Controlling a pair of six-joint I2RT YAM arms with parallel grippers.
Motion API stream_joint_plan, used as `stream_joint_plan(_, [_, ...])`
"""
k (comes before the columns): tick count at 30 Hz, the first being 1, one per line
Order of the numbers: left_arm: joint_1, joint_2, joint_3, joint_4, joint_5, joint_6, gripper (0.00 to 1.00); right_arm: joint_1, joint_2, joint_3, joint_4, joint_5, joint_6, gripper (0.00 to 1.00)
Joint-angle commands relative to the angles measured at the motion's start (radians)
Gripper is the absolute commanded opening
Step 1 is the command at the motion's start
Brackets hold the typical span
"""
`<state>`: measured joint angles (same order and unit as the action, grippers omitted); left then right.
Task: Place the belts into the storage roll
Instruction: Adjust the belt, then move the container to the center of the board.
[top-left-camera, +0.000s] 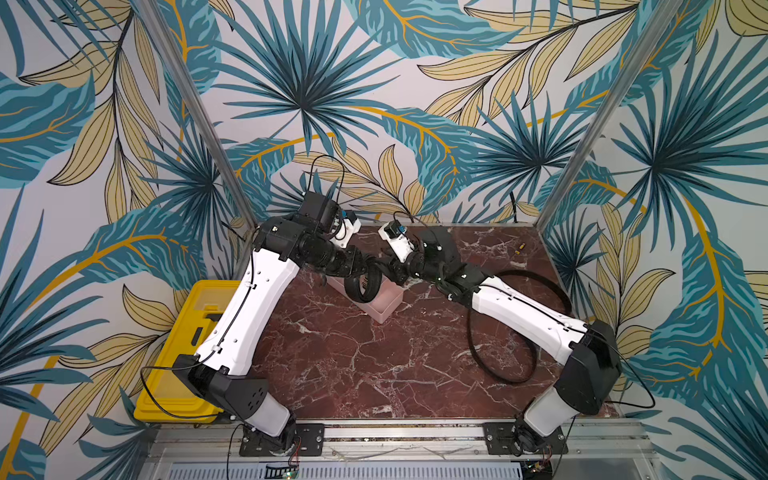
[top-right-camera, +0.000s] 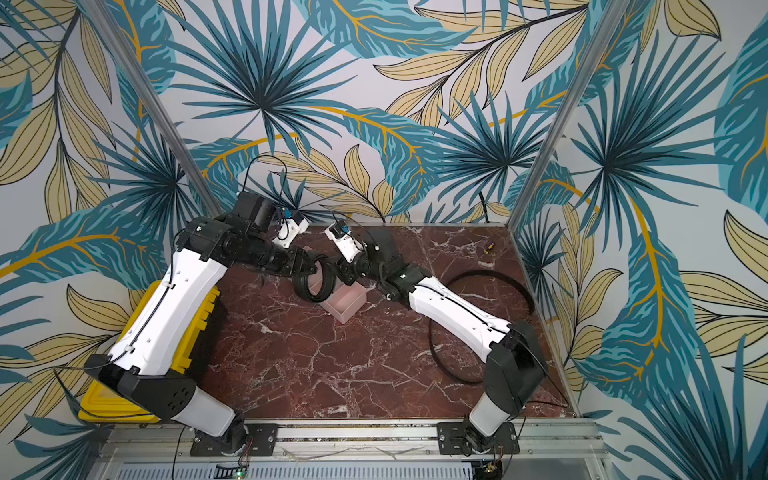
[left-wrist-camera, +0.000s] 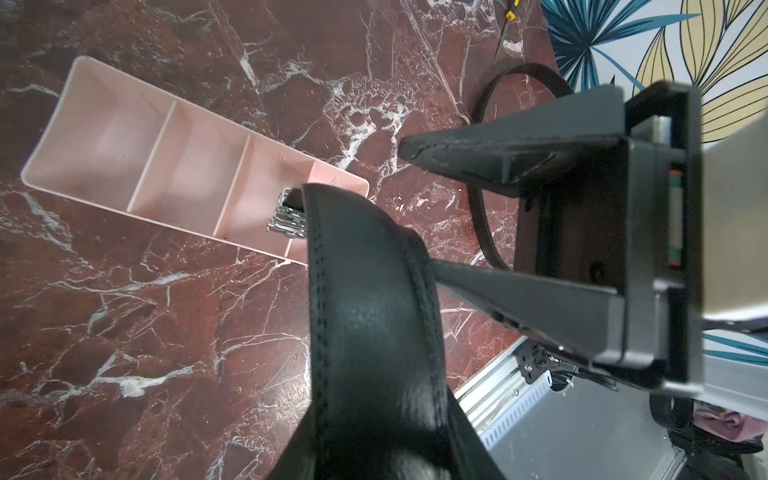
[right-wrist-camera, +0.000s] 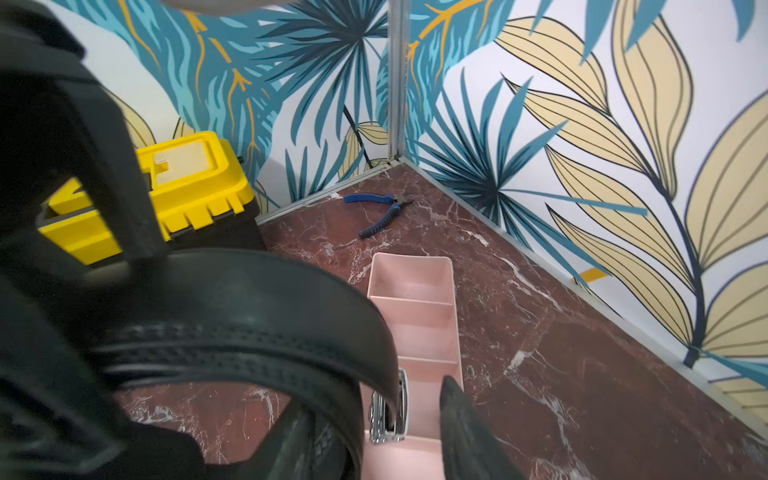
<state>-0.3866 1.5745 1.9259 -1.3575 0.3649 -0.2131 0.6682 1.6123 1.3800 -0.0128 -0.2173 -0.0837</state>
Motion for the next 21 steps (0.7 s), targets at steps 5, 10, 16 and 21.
stream_joint_plan(5, [-0.028,0.053,0.092,-0.085,-0.051,0.044,0.01,-0.092,-0.152,-0.16,0.119,0.132,0.185,0.57])
stream_joint_plan(10, [-0.055,0.092,0.124,-0.091,-0.073,0.061,0.0,-0.163,-0.174,-0.203,0.096,0.154,0.239,0.59])
stream_joint_plan(16, [-0.076,0.115,0.151,-0.1,-0.118,0.061,0.0,-0.185,-0.158,-0.192,0.037,0.149,0.242,0.58])
stream_joint_plan(21, [-0.085,0.129,0.146,-0.1,-0.139,0.07,0.0,-0.185,-0.166,-0.212,0.04,0.136,0.262,0.57])
